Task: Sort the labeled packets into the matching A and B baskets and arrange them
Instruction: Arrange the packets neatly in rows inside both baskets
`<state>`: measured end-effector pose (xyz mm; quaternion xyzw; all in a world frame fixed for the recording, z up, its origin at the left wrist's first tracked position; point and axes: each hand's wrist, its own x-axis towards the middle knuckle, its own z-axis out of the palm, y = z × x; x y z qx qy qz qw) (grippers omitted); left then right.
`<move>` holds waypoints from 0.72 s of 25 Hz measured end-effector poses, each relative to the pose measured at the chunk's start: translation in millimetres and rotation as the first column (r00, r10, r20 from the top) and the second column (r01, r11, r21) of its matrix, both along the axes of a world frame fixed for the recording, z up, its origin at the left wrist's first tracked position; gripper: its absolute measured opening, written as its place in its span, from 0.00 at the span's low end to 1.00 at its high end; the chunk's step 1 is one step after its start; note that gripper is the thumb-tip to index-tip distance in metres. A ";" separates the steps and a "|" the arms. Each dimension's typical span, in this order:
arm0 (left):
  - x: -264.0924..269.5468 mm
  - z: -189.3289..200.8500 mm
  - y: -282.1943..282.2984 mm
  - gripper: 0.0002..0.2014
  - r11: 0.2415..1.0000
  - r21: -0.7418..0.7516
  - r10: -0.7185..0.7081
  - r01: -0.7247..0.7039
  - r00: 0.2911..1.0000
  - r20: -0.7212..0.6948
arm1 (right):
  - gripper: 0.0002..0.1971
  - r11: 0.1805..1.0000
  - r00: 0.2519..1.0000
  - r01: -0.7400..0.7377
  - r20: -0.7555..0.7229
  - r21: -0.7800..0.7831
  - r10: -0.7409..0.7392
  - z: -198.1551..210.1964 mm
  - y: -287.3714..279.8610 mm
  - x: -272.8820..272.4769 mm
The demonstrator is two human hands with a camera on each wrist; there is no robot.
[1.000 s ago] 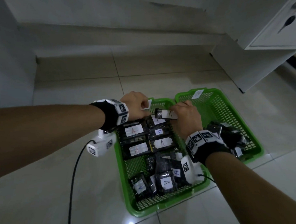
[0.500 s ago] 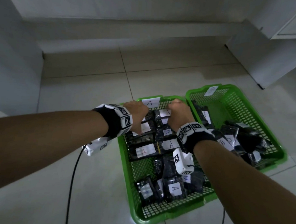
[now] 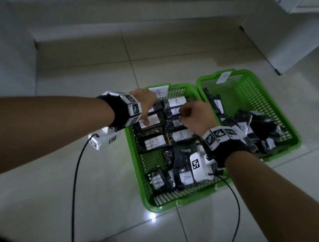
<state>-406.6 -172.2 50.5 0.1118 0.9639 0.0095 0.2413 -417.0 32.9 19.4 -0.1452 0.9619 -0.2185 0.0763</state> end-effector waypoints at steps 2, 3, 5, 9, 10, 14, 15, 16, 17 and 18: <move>4.0 3.7 2.2 0.24 1.000 0.010 -0.025 0.025 0.998 -0.052 | 0.05 1.000 0.988 -0.015 0.157 0.024 0.011 11.6 7.5 19.8; 8.6 2.4 5.9 0.20 0.998 0.043 -0.044 0.048 0.995 -0.086 | 0.04 0.999 0.969 -0.027 0.245 0.036 0.017 16.4 11.0 31.2; 18.9 1.7 17.9 0.13 0.986 0.113 -0.109 0.119 0.989 -0.095 | 0.06 0.993 0.915 -0.071 0.403 0.090 0.029 23.3 15.8 47.4; 50.0 -5.5 51.8 0.12 0.945 0.168 -0.302 0.281 0.946 0.116 | 0.23 0.949 0.845 -0.216 0.530 0.231 0.063 29.8 21.6 63.0; 57.5 -8.0 57.7 0.14 0.936 0.165 -0.335 0.311 0.930 0.150 | 0.25 0.935 0.840 -0.231 0.541 0.268 0.053 31.8 23.5 63.7; 74.9 -20.3 61.7 0.14 0.931 0.247 -0.324 0.270 0.921 0.216 | 0.21 0.916 0.812 -0.248 0.583 0.317 0.019 36.3 34.5 64.4; 75.1 -21.1 62.6 0.13 0.934 0.290 -0.283 0.208 0.927 0.247 | 0.17 0.947 0.806 -0.206 0.592 0.245 0.022 36.7 39.3 63.5; 73.3 -20.5 62.5 0.14 0.930 0.353 -0.218 0.105 0.929 0.297 | 0.13 0.972 0.805 -0.160 0.593 0.173 0.027 37.7 43.1 61.9; 70.9 -19.8 62.6 0.14 0.902 0.431 -0.140 -0.034 0.920 0.365 | 0.10 0.986 0.812 -0.114 0.583 0.119 0.024 38.5 46.5 60.3; 68.0 -17.9 62.0 0.14 0.851 0.498 -0.066 -0.169 0.905 0.420 | 0.08 0.995 0.824 -0.074 0.566 0.070 0.021 40.1 48.7 57.6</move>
